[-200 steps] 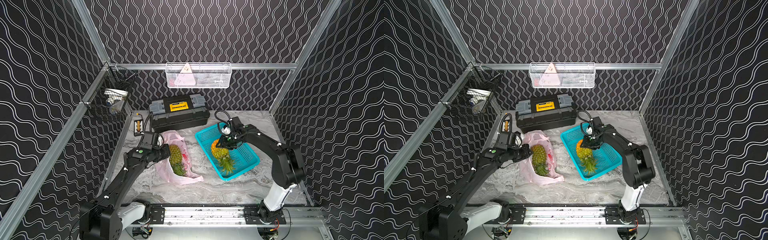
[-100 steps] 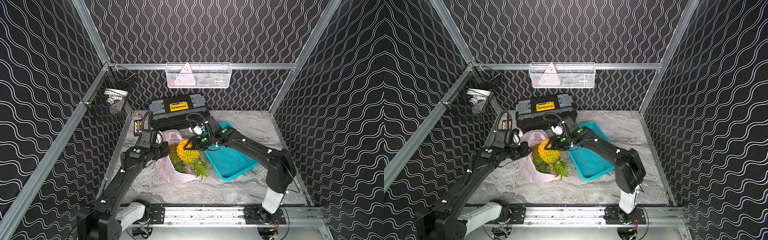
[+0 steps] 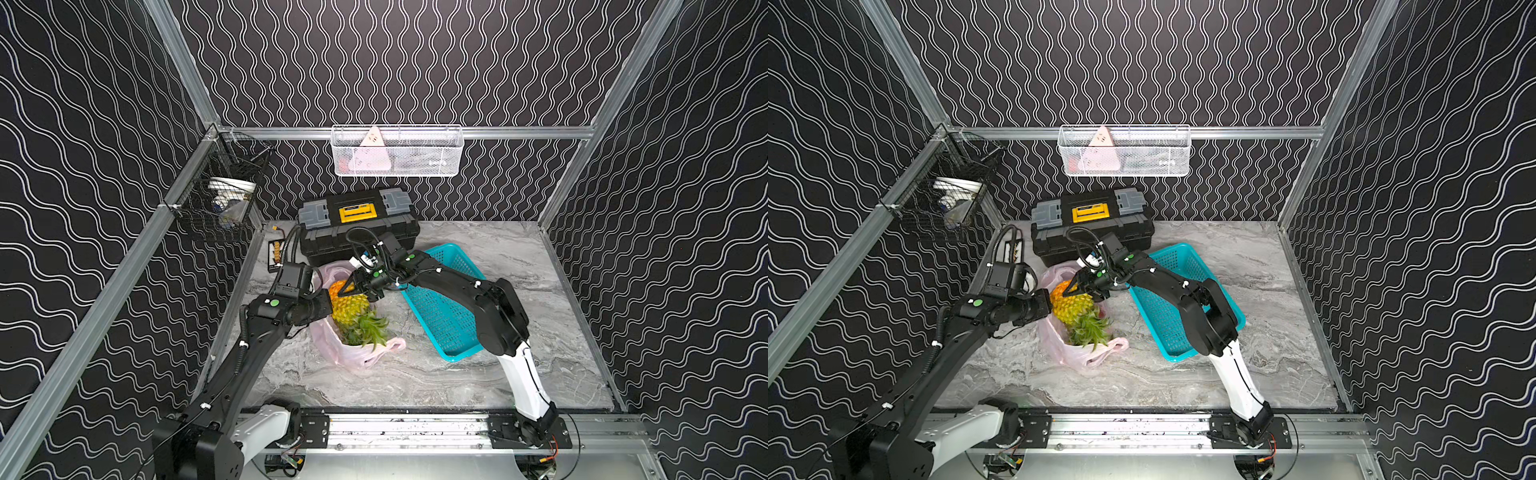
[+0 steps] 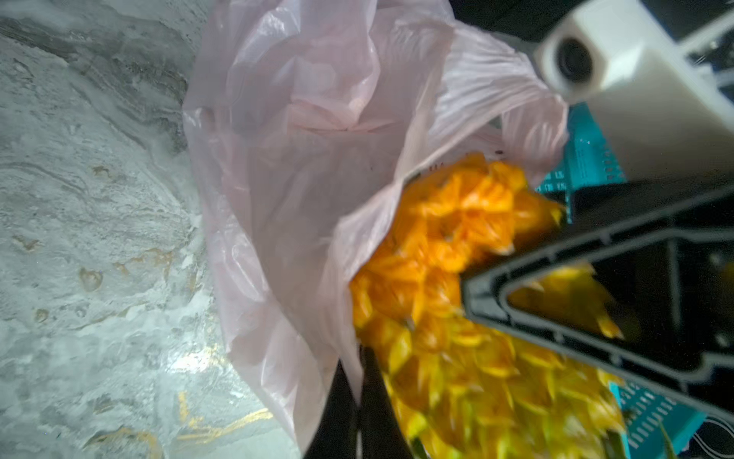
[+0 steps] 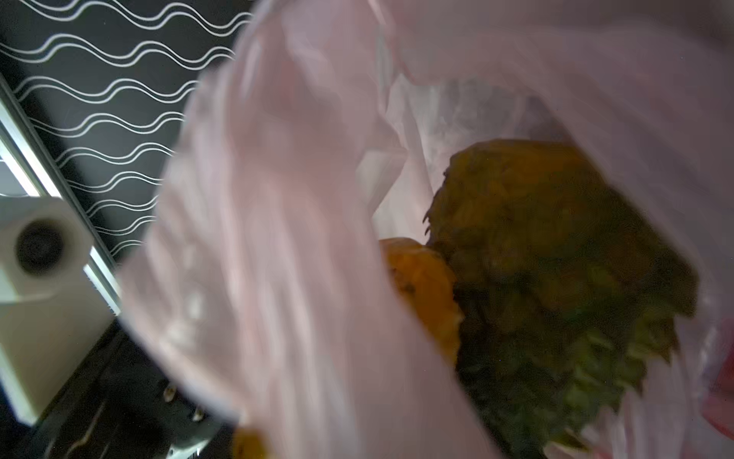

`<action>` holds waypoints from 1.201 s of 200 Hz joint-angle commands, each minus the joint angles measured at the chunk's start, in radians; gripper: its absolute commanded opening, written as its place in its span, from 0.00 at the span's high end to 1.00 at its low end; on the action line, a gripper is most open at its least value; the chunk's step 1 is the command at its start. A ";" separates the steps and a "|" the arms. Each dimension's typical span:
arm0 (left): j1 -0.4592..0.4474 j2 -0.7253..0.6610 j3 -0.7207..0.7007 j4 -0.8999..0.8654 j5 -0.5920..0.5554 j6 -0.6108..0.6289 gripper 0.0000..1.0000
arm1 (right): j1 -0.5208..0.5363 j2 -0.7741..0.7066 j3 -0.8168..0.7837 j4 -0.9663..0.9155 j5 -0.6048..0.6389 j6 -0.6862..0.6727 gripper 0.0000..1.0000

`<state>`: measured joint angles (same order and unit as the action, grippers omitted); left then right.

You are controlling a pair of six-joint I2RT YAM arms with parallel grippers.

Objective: Place the pineapple into a plastic bag & tie a knot
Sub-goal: Place the pineapple in the plastic bag.

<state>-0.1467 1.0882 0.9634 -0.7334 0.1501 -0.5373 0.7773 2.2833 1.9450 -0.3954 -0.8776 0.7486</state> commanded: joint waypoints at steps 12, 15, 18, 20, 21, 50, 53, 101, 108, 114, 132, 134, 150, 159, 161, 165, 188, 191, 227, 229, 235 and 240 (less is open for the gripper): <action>-0.005 -0.005 0.058 0.064 0.162 0.033 1.00 | 0.007 0.045 0.096 -0.024 0.144 0.009 0.76; -0.005 -0.003 0.062 0.062 0.166 0.032 1.00 | 0.007 0.048 0.103 -0.035 0.157 0.006 0.76; -0.005 -0.003 0.065 0.062 0.171 0.032 1.00 | 0.007 0.050 0.109 -0.045 0.170 0.005 0.76; -0.005 -0.001 0.066 0.063 0.175 0.032 1.00 | 0.008 0.051 0.112 -0.050 0.178 0.005 0.76; -0.005 0.000 0.066 0.064 0.177 0.033 1.00 | 0.008 0.052 0.114 -0.053 0.183 0.005 0.76; -0.005 0.022 0.036 0.104 0.245 0.005 1.00 | 0.014 0.022 0.079 -0.024 0.340 0.072 0.75; -0.005 0.024 0.031 0.110 0.250 0.003 1.00 | 0.016 0.020 0.077 -0.016 0.351 0.083 0.75; -0.005 0.030 0.014 0.133 0.333 -0.009 1.00 | 0.065 0.127 0.243 -0.093 0.665 0.157 0.74; -0.005 0.032 0.014 0.138 0.360 -0.010 1.00 | 0.070 0.142 0.260 -0.095 0.705 0.170 0.75; -0.005 0.032 0.018 0.140 0.377 -0.008 1.00 | 0.072 0.152 0.269 -0.098 0.734 0.181 0.74; -0.005 0.026 0.032 0.128 0.398 -0.002 1.00 | 0.076 0.155 0.255 -0.082 0.826 0.213 0.69; -0.005 0.025 0.033 0.125 0.398 -0.001 1.00 | 0.076 0.153 0.250 -0.078 0.831 0.217 0.68; -0.004 0.018 0.037 0.104 0.364 0.008 1.00 | 0.077 0.112 0.179 0.000 0.823 0.245 0.54; -0.003 0.019 0.034 0.098 0.332 0.010 1.00 | 0.084 0.092 0.149 0.033 0.804 0.252 0.45; -0.001 0.019 0.033 0.098 0.324 0.009 1.00 | 0.086 0.088 0.145 0.036 0.800 0.252 0.43; 0.001 0.023 0.030 0.097 0.309 0.007 1.00 | 0.090 0.080 0.136 0.042 0.791 0.248 0.38; 0.037 0.060 0.019 0.110 0.268 -0.009 1.00 | 0.098 0.022 0.025 0.134 0.676 0.268 0.17; 0.043 0.065 0.018 0.113 0.267 -0.012 1.00 | 0.098 0.014 0.009 0.143 0.657 0.271 0.15; 0.104 0.113 0.038 0.134 0.235 -0.014 1.00 | 0.087 -0.135 -0.171 0.196 0.555 0.229 0.04; 0.106 0.117 0.040 0.133 0.232 -0.013 1.00 | 0.085 -0.142 -0.174 0.191 0.550 0.223 0.03; 0.112 0.128 0.046 0.132 0.228 -0.009 1.00 | 0.083 -0.163 -0.178 0.169 0.547 0.200 0.03; 0.116 0.136 0.050 0.131 0.226 -0.005 1.00 | 0.081 -0.179 -0.180 0.148 0.549 0.181 0.03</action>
<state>-0.0498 1.1973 0.9878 -0.6212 0.4126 -0.5518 0.8658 2.1784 1.7962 -0.1783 -0.2798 0.9806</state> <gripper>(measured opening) 0.058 0.971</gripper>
